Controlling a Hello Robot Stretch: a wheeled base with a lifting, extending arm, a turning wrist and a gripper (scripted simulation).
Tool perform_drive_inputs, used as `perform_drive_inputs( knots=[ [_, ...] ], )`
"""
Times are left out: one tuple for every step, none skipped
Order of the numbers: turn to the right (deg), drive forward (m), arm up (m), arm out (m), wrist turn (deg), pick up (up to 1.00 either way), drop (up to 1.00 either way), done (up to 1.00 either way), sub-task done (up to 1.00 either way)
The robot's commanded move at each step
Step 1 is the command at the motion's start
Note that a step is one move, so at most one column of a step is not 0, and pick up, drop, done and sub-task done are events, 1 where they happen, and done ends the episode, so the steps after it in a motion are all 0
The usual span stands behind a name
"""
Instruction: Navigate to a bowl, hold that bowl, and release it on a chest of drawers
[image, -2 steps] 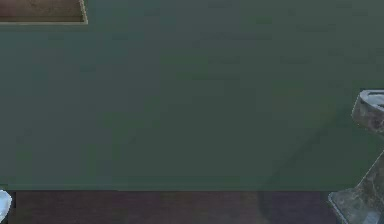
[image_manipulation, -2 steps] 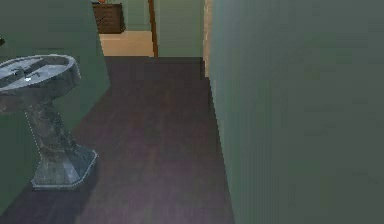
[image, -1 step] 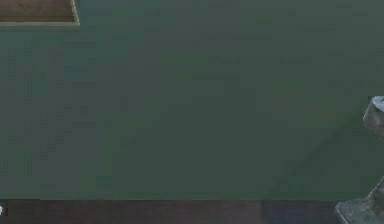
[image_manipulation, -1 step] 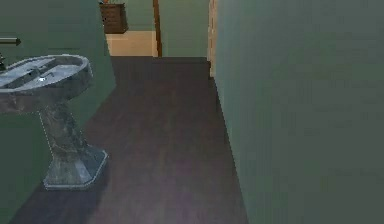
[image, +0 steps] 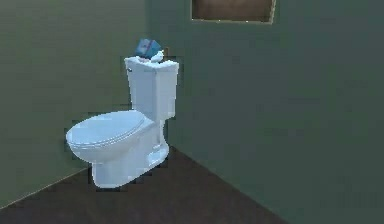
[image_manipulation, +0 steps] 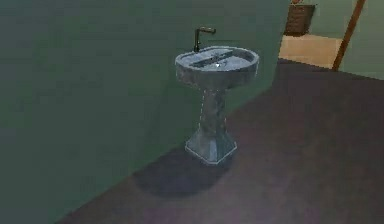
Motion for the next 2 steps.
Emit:
perform_drive_inputs(
  knots=[
    [-39.0,0.00,0.00,0.00,0.0,0.00,0.00,0.00,0.00],
    [0.0,0.60,0.00,0.00,0.0,0.00,0.00,0.00,0.00]
  ],
)
